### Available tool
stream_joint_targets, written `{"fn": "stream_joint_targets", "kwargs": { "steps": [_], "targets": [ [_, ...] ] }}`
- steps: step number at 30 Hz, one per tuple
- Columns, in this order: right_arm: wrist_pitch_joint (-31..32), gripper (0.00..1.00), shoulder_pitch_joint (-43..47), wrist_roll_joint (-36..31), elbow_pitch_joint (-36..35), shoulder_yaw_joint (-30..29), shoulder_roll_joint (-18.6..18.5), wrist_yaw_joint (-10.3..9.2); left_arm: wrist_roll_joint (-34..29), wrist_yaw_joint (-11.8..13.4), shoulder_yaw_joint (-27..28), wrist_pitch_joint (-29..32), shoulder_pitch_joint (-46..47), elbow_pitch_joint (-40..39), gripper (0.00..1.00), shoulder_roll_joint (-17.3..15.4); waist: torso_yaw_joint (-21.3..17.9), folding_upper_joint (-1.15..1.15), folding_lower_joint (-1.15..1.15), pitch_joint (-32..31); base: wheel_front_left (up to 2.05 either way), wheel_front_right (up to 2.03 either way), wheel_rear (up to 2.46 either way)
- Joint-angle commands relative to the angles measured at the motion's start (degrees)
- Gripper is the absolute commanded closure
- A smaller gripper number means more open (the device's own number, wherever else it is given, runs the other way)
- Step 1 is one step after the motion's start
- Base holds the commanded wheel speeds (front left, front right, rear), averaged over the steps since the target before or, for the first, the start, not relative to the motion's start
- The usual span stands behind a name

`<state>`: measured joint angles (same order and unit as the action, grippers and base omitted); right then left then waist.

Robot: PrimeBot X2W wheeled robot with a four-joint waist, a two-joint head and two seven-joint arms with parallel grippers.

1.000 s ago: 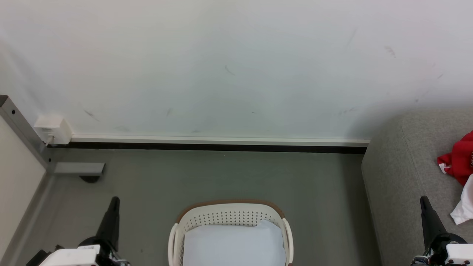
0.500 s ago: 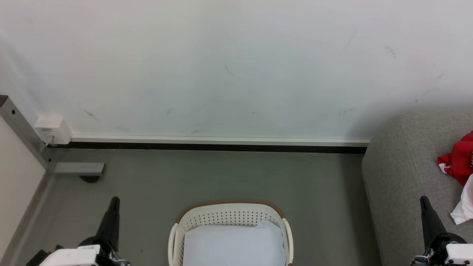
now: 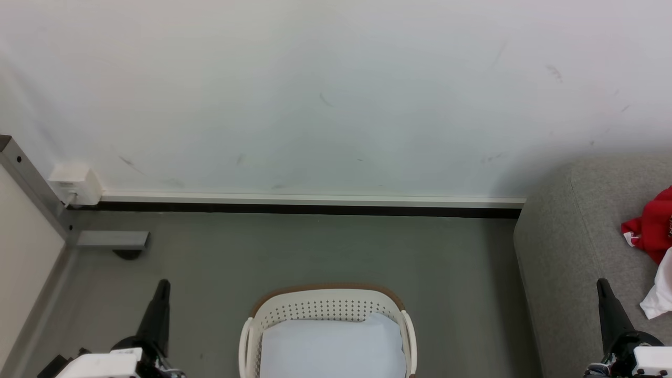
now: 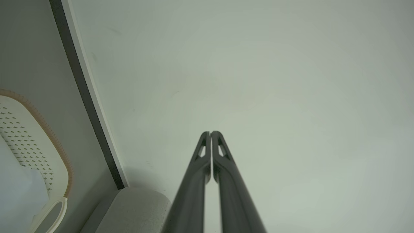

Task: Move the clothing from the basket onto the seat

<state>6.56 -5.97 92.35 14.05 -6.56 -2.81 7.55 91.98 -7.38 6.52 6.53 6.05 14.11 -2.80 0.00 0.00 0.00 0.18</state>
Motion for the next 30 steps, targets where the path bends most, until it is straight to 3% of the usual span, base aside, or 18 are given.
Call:
{"fn": "stream_joint_targets", "kwargs": {
  "steps": [1, 30],
  "targets": [
    [0.2, 1.00, -0.4, 0.1, -0.1, -0.2, -0.1, -0.12, 0.8, -0.3, 0.1, 0.2, 0.4, -0.1, 1.00, -0.1, 0.0, 0.00, 0.00, 0.0, 0.00, 0.00, 0.00],
    [0.1, 1.00, -0.4, 0.1, -0.1, -0.2, -0.1, -0.12, 0.8, -0.3, 0.1, 0.2, 0.4, -0.1, 1.00, -0.1, 0.0, 0.00, 0.00, 0.0, 0.00, 0.00, 0.00]
  ]
}}
